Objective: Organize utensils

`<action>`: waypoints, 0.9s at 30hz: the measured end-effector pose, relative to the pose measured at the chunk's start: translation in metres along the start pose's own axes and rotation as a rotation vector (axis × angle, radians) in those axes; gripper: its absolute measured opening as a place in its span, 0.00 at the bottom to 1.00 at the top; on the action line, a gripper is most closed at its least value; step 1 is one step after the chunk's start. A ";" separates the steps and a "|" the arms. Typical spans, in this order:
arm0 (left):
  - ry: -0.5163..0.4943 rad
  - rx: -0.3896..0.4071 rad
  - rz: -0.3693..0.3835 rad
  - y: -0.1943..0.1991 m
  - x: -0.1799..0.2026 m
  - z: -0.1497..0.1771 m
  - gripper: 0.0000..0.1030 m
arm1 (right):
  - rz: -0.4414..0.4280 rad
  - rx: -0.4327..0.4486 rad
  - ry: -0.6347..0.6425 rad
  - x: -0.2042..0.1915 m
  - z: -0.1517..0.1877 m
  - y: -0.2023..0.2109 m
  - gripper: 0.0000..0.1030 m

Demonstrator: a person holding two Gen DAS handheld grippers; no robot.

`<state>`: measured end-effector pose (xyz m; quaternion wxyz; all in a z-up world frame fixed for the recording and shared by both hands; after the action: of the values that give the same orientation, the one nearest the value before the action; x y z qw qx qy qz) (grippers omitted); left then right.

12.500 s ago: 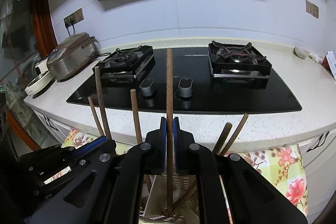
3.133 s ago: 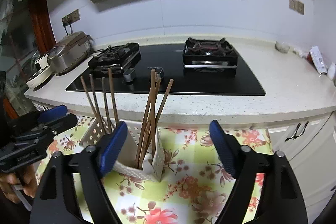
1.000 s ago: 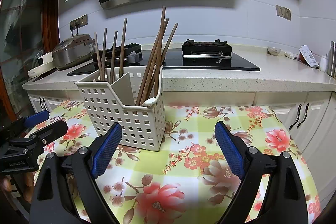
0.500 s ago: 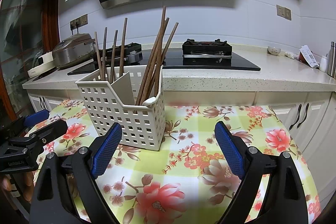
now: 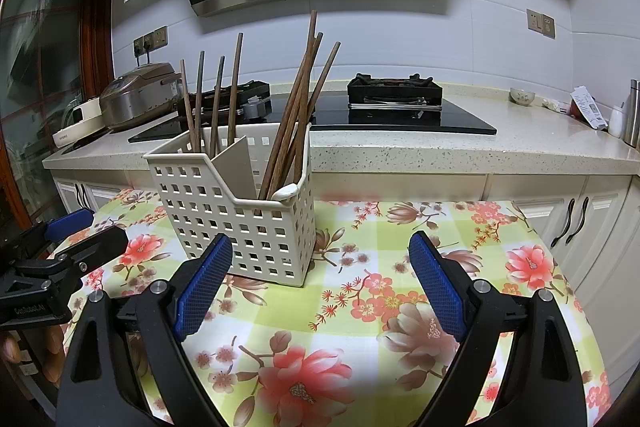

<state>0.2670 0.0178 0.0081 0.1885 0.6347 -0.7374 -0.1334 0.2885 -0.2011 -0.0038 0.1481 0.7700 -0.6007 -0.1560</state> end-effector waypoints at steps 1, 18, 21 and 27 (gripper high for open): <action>0.000 0.001 0.000 0.000 0.000 0.000 0.95 | 0.000 -0.001 0.001 0.000 0.000 0.000 0.82; -0.001 -0.003 -0.013 -0.001 -0.002 0.002 0.95 | -0.002 -0.010 0.005 0.000 0.003 -0.002 0.82; -0.004 -0.010 -0.015 -0.002 -0.004 0.003 0.95 | -0.002 -0.011 0.005 0.000 0.004 -0.002 0.82; 0.012 -0.021 -0.007 -0.005 -0.006 0.002 0.95 | -0.002 -0.016 0.000 0.001 0.003 -0.003 0.82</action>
<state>0.2708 0.0226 0.0031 0.1993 0.6362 -0.7324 -0.1380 0.2902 -0.2016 -0.0081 0.1542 0.7694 -0.5986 -0.1611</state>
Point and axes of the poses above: each gripper's, at about its wrist camera, not at the fingertips, and y roughly against the way its jaws point, x to its right, z to its underside, the point moved 3 cm from there along -y, roughly the way its jaws point
